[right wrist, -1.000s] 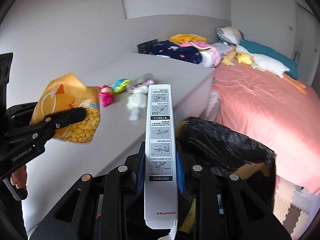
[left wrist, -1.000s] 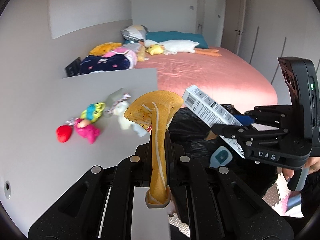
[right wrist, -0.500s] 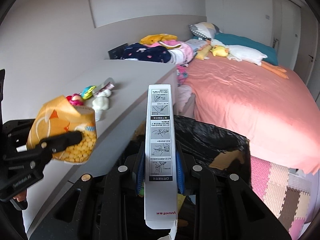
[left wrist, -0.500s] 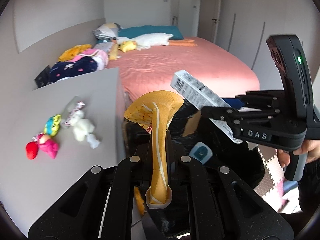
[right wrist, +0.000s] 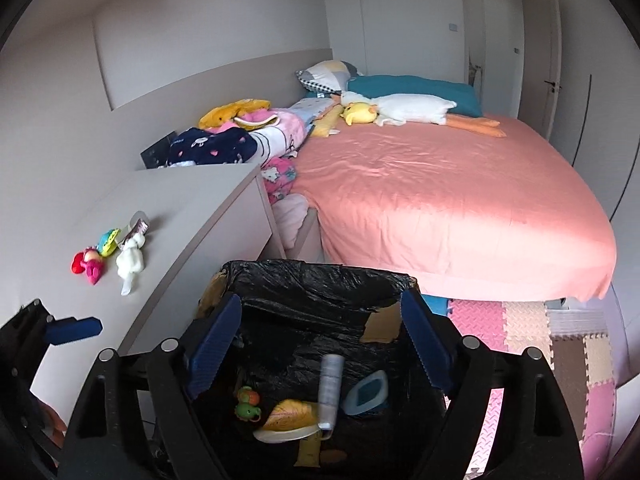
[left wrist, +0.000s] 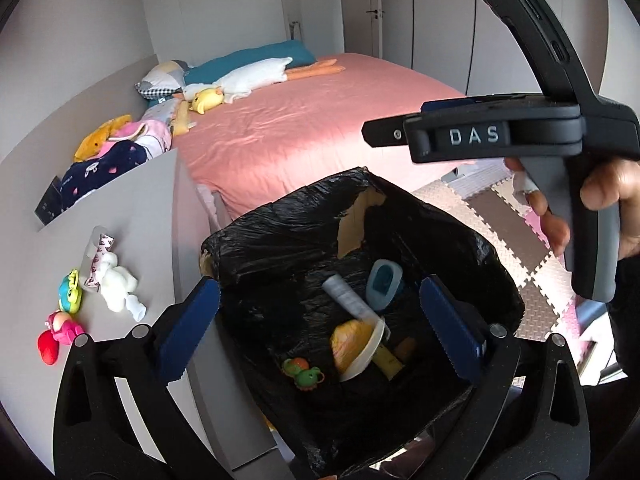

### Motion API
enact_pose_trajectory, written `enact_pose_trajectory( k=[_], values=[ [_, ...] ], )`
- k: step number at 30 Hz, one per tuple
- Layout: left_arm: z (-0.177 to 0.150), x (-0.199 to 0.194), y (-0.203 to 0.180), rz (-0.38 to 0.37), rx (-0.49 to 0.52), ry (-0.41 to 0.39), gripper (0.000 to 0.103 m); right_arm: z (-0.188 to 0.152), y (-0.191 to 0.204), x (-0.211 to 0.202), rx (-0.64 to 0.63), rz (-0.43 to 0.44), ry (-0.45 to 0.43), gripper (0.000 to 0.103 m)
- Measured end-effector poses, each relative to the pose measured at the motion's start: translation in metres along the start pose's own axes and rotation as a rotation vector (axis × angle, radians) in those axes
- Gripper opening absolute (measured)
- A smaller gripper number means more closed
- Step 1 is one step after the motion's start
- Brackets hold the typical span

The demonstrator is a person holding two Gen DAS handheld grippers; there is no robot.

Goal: Collect trash
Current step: 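Move both open tools from the trash bag back to the desk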

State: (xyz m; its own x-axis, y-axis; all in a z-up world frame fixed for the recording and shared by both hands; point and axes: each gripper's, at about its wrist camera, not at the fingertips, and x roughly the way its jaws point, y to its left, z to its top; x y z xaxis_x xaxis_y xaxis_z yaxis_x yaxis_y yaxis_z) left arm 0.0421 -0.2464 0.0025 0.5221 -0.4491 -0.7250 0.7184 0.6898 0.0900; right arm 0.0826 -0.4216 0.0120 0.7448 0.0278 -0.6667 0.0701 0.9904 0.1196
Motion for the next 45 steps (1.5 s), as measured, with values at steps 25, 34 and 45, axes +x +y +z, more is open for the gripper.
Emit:
enact_pose_trajectory(
  k=[25,34,45],
  values=[
    [-0.030,-0.016,0.073,0.114,-0.170,-0.028,0.097,0.005,0.056,0.033,-0.045,0.100,0.038,0.083],
    [-0.053,-0.032,0.127,0.193,-0.282,-0.047,0.097,0.008,0.095,0.055,-0.080,0.139,0.061,0.083],
    [-0.076,-0.035,0.181,0.219,-0.385,-0.051,0.097,0.013,0.143,0.084,-0.127,0.176,0.096,0.083]
  ],
)
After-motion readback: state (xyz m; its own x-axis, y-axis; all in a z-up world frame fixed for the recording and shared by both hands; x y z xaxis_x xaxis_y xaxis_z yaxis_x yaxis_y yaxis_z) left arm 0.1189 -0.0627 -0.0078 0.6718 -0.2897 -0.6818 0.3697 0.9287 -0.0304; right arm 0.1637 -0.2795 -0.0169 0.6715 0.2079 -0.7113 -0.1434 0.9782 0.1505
